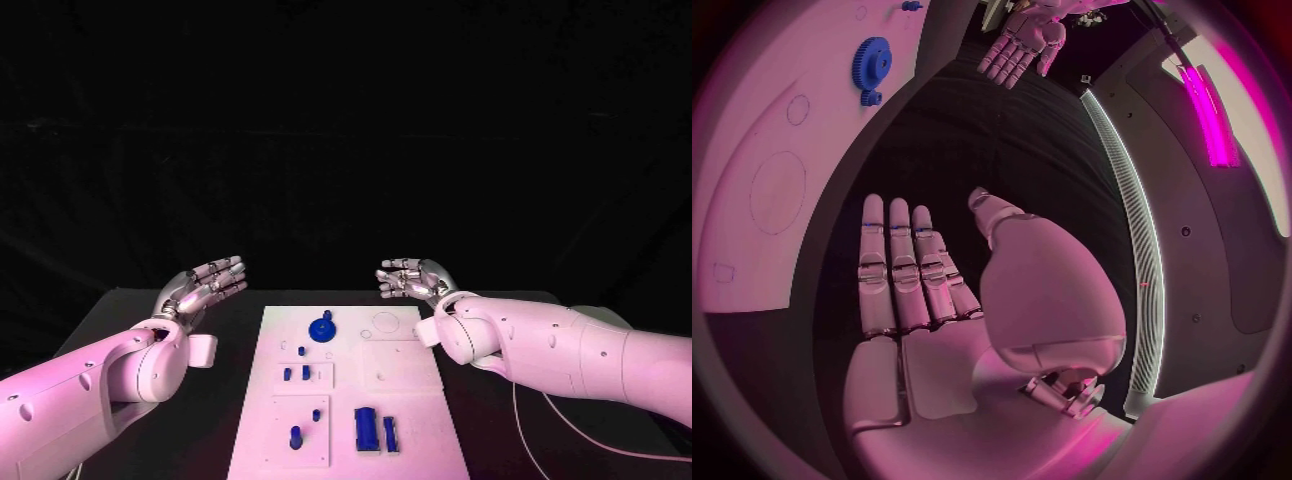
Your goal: Assemble the parts on the task board
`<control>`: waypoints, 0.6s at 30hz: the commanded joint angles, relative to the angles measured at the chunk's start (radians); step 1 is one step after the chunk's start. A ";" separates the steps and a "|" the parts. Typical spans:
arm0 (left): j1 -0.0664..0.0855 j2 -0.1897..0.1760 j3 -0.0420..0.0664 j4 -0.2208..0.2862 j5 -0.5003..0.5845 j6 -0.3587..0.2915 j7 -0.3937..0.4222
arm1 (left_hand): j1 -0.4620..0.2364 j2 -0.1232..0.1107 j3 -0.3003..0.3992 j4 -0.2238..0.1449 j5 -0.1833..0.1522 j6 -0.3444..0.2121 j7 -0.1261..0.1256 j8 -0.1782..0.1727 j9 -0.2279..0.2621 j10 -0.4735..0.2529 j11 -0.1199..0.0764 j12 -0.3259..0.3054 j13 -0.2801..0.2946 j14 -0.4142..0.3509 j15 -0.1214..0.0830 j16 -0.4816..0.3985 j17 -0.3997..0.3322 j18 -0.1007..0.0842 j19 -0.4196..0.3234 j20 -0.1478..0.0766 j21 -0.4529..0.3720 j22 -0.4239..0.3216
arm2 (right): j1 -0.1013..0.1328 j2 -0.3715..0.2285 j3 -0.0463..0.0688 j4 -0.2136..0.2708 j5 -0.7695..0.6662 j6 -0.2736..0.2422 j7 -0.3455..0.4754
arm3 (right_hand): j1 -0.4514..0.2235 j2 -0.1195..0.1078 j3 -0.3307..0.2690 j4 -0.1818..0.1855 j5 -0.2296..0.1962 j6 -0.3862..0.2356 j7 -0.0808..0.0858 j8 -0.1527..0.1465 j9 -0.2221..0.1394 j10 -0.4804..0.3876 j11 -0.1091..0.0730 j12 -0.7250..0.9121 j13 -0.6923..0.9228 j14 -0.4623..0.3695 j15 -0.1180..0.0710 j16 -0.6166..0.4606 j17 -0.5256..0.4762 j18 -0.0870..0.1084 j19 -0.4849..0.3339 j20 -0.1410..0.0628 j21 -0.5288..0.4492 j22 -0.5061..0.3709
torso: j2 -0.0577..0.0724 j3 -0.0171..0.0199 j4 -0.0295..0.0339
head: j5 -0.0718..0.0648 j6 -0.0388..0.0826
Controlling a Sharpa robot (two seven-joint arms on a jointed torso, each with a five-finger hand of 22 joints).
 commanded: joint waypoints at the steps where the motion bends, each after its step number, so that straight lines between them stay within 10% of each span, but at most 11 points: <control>1: -0.006 -0.004 0.003 0.025 0.000 -0.033 0.005 | -0.373 0.090 -0.249 -0.070 -0.116 -0.458 -0.109 -0.111 -0.114 -0.517 -0.122 -0.057 -0.036 -0.422 -0.106 -0.192 -0.065 -0.092 -0.432 -0.163 -0.076 -0.057 | -0.007 -0.004 0.009 0.029 0.010 -0.027 0.012 | -0.391 0.092 -0.254 -0.139 -0.072 -0.520 -0.112 -0.112 -0.247 -0.905 -0.085 -0.045 -0.106 -0.802 -0.061 -0.128 -0.229 -0.108 -0.796 -0.125 -0.038 -0.300 | -0.006 0.0032 -0.0112 | 0.015 -0.004; 4: -0.016 -0.014 0.006 0.060 0.002 -0.078 0.011 | -0.464 0.090 -0.249 -0.070 -0.116 -0.458 -0.109 -0.111 -0.114 -0.517 -0.122 -0.057 -0.036 -0.422 -0.106 -0.192 -0.065 -0.092 -0.432 -0.163 -0.076 -0.057 | -0.019 -0.010 0.023 0.074 0.026 -0.062 0.027 | -0.484 0.092 -0.254 -0.139 -0.072 -0.520 -0.112 -0.112 -0.247 -0.905 -0.085 -0.045 -0.106 -0.802 -0.061 -0.128 -0.229 -0.108 -0.796 -0.125 -0.038 -0.300 | -0.015 0.0086 -0.0269 | 0.037 -0.010; 5: -0.019 -0.018 0.007 0.074 0.003 -0.096 0.013 | -1.170 0.090 -0.249 -0.070 -0.116 -0.458 -0.109 -0.111 -0.114 -0.517 -0.122 -0.057 -0.036 -0.422 -0.106 -0.192 -0.065 -0.092 -0.432 -0.163 -0.076 -0.057 | -0.024 -0.012 0.029 0.093 0.032 -0.076 0.034 | -1.195 0.092 -0.254 -0.139 -0.072 -0.520 -0.112 -0.112 -0.247 -0.905 -0.085 -0.045 -0.106 -0.802 -0.061 -0.128 -0.229 -0.108 -0.796 -0.125 -0.038 -0.300 | -0.018 0.0108 -0.0333 | 0.047 -0.012; 14: -0.075 -0.078 0.027 0.286 0.013 -0.366 0.047 | -1.170 0.090 -0.249 -0.070 -0.116 -0.458 -0.109 -0.111 -0.114 -0.517 -0.122 -0.057 -0.036 -0.422 -0.106 -0.192 -0.065 -0.092 -0.432 -0.163 -0.076 -0.057 | -0.085 -0.042 0.104 0.324 0.116 -0.255 0.116 | -1.195 0.092 -0.254 -0.139 -0.072 -0.520 -0.112 -0.112 -0.247 -0.905 -0.085 -0.045 -0.106 -0.802 -0.061 -0.128 -0.229 -0.108 -0.796 -0.125 -0.038 -0.300 | -0.061 0.0373 -0.1114 | 0.158 -0.039; 18: -0.092 -0.097 0.033 0.352 0.016 -0.449 0.057 | -1.170 0.090 -0.249 -0.070 -0.116 -0.458 -0.109 -0.111 -0.114 -0.517 -0.122 -0.057 -0.036 -0.422 -0.106 -0.192 -0.065 -0.092 -0.432 -0.163 -0.076 -0.057 | -0.098 -0.049 0.121 0.375 0.135 -0.295 0.134 | -1.195 0.092 -0.254 -0.139 -0.072 -0.520 -0.112 -0.112 -0.247 -0.905 -0.085 -0.045 -0.106 -0.802 -0.061 -0.128 -0.229 -0.108 -0.796 -0.125 -0.038 -0.300 | -0.069 0.0427 -0.1272 | 0.181 -0.045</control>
